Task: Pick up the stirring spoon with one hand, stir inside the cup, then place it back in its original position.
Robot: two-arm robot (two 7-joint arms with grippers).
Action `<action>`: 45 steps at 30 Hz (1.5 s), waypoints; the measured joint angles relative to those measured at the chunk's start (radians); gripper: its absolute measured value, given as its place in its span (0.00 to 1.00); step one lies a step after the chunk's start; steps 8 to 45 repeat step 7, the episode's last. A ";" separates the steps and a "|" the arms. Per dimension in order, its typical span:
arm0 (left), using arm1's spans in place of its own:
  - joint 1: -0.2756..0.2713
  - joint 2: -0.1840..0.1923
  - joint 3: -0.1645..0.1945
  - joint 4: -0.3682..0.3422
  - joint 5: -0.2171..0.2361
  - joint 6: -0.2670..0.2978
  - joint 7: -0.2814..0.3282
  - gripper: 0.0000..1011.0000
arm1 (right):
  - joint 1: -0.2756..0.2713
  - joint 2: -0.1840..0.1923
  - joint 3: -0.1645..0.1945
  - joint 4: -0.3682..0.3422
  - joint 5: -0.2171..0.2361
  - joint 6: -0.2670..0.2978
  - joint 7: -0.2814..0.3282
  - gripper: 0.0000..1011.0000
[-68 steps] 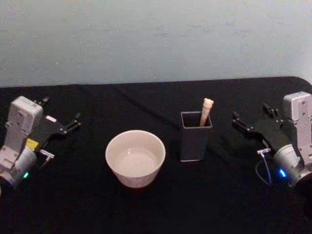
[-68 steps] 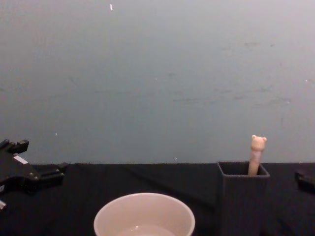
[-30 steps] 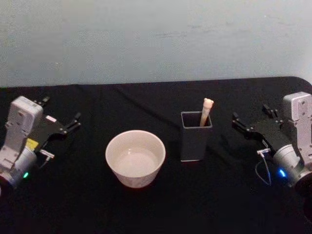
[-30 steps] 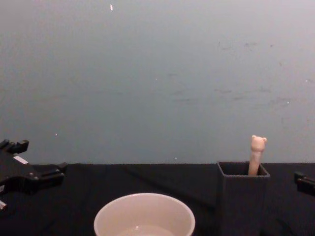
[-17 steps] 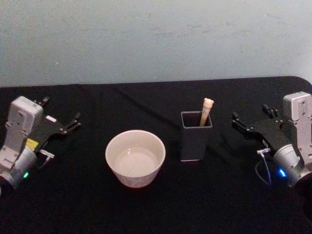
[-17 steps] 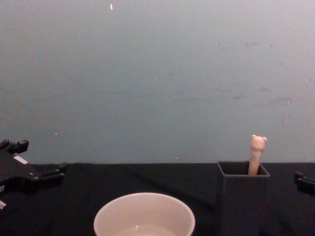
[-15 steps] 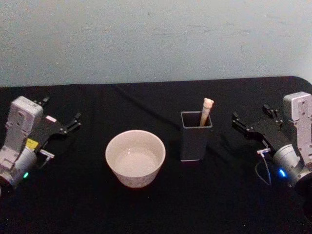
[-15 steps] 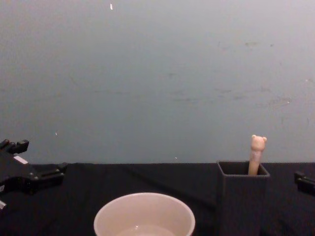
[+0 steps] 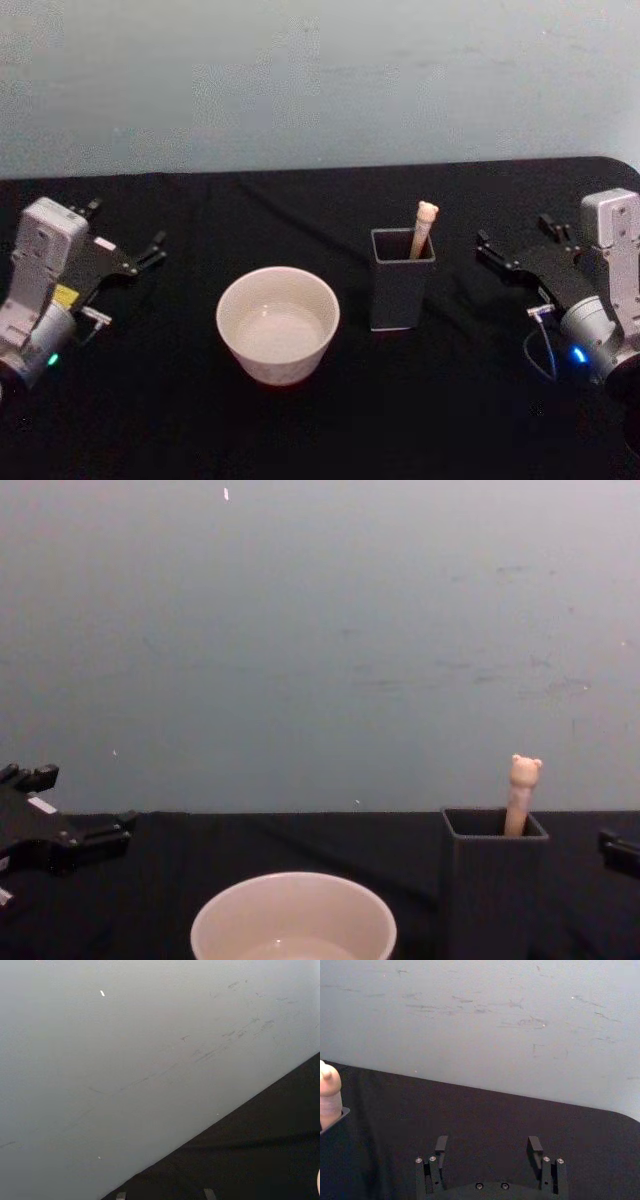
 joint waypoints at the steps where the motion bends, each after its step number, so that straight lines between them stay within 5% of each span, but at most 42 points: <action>1: 0.000 0.000 0.000 0.000 0.000 0.000 0.000 0.99 | 0.000 0.000 0.000 0.000 0.000 0.000 0.000 0.99; 45: 0.000 0.000 0.000 0.000 0.000 0.000 0.000 0.99 | 0.000 0.000 0.000 0.000 0.000 0.000 0.000 0.99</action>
